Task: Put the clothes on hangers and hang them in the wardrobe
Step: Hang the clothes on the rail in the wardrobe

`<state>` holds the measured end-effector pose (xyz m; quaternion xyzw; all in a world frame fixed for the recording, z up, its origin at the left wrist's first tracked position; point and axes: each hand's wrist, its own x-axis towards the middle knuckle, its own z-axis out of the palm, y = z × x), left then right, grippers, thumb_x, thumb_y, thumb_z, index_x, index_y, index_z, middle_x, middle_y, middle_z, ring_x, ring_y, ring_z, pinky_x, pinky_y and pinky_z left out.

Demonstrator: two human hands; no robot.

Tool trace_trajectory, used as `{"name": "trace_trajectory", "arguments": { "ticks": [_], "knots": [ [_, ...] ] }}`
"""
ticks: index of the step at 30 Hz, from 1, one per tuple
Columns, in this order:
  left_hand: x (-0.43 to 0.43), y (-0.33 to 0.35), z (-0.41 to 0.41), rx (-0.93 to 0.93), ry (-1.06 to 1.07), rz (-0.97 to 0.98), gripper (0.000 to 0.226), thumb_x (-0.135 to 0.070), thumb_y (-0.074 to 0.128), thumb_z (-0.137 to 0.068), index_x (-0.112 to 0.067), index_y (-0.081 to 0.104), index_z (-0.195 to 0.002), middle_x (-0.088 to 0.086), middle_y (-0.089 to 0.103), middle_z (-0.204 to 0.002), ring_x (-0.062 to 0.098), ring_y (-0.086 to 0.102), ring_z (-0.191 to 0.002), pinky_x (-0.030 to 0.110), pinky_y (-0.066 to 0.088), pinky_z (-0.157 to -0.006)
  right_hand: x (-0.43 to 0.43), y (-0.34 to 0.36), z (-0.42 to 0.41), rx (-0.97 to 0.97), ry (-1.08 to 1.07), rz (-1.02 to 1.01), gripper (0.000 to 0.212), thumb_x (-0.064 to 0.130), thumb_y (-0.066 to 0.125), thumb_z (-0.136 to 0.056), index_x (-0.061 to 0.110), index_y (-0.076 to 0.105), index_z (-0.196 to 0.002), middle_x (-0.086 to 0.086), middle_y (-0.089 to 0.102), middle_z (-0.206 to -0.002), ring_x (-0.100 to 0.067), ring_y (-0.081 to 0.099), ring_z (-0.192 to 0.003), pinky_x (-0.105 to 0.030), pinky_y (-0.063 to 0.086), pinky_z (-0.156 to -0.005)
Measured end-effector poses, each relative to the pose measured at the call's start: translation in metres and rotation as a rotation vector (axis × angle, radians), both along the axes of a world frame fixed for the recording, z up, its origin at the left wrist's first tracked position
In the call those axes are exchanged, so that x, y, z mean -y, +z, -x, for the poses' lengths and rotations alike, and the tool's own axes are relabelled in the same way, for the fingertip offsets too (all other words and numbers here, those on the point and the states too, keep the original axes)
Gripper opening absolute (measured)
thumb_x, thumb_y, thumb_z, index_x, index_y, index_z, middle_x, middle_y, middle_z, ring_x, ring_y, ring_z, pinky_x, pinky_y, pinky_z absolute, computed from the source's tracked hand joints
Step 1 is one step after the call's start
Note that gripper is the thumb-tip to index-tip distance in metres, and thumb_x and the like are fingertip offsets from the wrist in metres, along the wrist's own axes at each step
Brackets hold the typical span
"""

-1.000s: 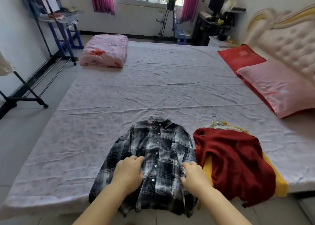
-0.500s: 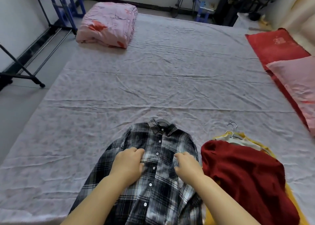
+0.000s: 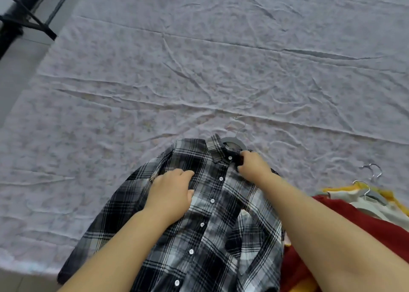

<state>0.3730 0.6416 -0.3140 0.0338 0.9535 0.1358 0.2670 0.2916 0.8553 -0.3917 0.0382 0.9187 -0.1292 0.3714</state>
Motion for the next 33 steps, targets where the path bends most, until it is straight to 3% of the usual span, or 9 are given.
{"name": "trace_trajectory", "arguments": {
  "ticks": [3, 6, 9, 14, 16, 19, 23, 28, 33],
  "knots": [
    [0.001, -0.026, 0.006, 0.041, -0.022, 0.025, 0.049, -0.035, 0.045, -0.094, -0.025, 0.032, -0.140, -0.005, 0.046, -0.133, 0.017, 0.044, -0.120, 0.033, 0.035, -0.097, 0.000, -0.034, 0.028, -0.021, -0.008, -0.022, 0.040, 0.009, 0.051, -0.087, 0.008, 0.048, -0.127, -0.016, 0.056, -0.115, -0.031, 0.057, -0.089, -0.036, 0.052, -0.071],
    [0.004, -0.046, 0.015, 0.057, -0.012, 0.025, 0.049, -0.035, 0.045, -0.094, -0.024, 0.033, -0.140, -0.005, 0.047, -0.132, 0.017, 0.045, -0.119, 0.032, 0.035, -0.096, 0.001, -0.060, 0.048, -0.082, -0.059, -0.044, 0.041, 0.012, 0.052, -0.088, 0.007, 0.045, -0.128, -0.016, 0.050, -0.126, -0.033, 0.054, -0.103, -0.037, 0.048, -0.078],
    [0.006, -0.059, 0.022, 0.057, 0.017, 0.013, 0.048, -0.034, 0.046, -0.093, -0.024, 0.034, -0.139, -0.005, 0.048, -0.132, 0.017, 0.045, -0.119, 0.032, 0.035, -0.097, 0.005, -0.079, 0.058, -0.113, -0.094, -0.052, 0.043, 0.013, 0.053, -0.087, 0.008, 0.041, -0.128, -0.014, 0.051, -0.121, -0.033, 0.052, -0.104, -0.036, 0.041, -0.073],
    [0.009, -0.064, 0.025, 0.062, 0.035, 0.005, 0.047, -0.033, 0.046, -0.094, -0.024, 0.035, -0.139, -0.005, 0.048, -0.132, 0.017, 0.045, -0.119, 0.033, 0.035, -0.098, 0.006, -0.087, 0.061, -0.174, -0.140, -0.059, 0.036, 0.014, 0.055, -0.088, 0.005, 0.047, -0.123, -0.017, 0.049, -0.122, -0.034, 0.049, -0.109, -0.040, 0.043, -0.084],
    [0.012, -0.061, 0.023, 0.059, 0.035, 0.001, 0.047, -0.032, 0.046, -0.094, -0.023, 0.035, -0.139, -0.004, 0.048, -0.132, 0.017, 0.045, -0.120, 0.033, 0.035, -0.098, 0.004, -0.079, 0.062, -0.216, -0.180, -0.032, 0.030, 0.019, 0.058, -0.089, 0.006, 0.054, -0.116, -0.017, 0.049, -0.120, -0.032, 0.051, -0.102, -0.038, 0.043, -0.083],
    [0.017, -0.049, 0.015, 0.057, 0.041, -0.001, 0.047, -0.032, 0.046, -0.094, -0.022, 0.035, -0.138, -0.003, 0.048, -0.131, 0.018, 0.045, -0.119, 0.034, 0.034, -0.099, 0.003, -0.054, 0.051, -0.252, -0.189, 0.032, 0.019, 0.017, 0.062, -0.087, 0.008, 0.058, -0.103, -0.014, 0.054, -0.108, -0.026, 0.051, -0.083, -0.032, 0.041, -0.069],
    [0.027, -0.019, -0.001, 0.032, 0.055, -0.017, 0.047, -0.033, 0.045, -0.094, -0.022, 0.034, -0.139, -0.002, 0.047, -0.132, 0.019, 0.045, -0.119, 0.034, 0.034, -0.100, 0.011, -0.003, 0.015, -0.299, -0.131, 0.060, 0.005, 0.015, 0.057, -0.089, 0.012, 0.057, -0.092, -0.008, 0.062, -0.090, -0.024, 0.051, -0.073, -0.032, 0.042, -0.058],
    [0.051, 0.031, -0.024, -0.079, 0.134, -0.088, 0.048, -0.030, 0.045, -0.095, -0.020, 0.033, -0.140, 0.000, 0.046, -0.133, 0.021, 0.044, -0.120, 0.033, 0.036, -0.098, 0.048, 0.079, -0.028, -0.431, -0.114, 0.167, 0.008, 0.016, 0.057, -0.089, 0.014, 0.059, -0.097, 0.006, 0.051, -0.071, -0.018, 0.049, -0.062, -0.028, 0.031, -0.049],
    [0.085, 0.090, -0.065, -0.257, 0.220, -0.202, 0.050, -0.028, 0.047, -0.094, -0.018, 0.033, -0.141, 0.000, 0.043, -0.136, 0.020, 0.042, -0.122, 0.031, 0.036, -0.099, 0.108, 0.177, -0.073, -0.489, 0.002, 0.256, 0.010, 0.021, 0.059, -0.088, 0.027, 0.052, -0.085, 0.011, 0.051, -0.067, -0.006, 0.045, -0.056, -0.025, 0.029, -0.046]
  ]
}}
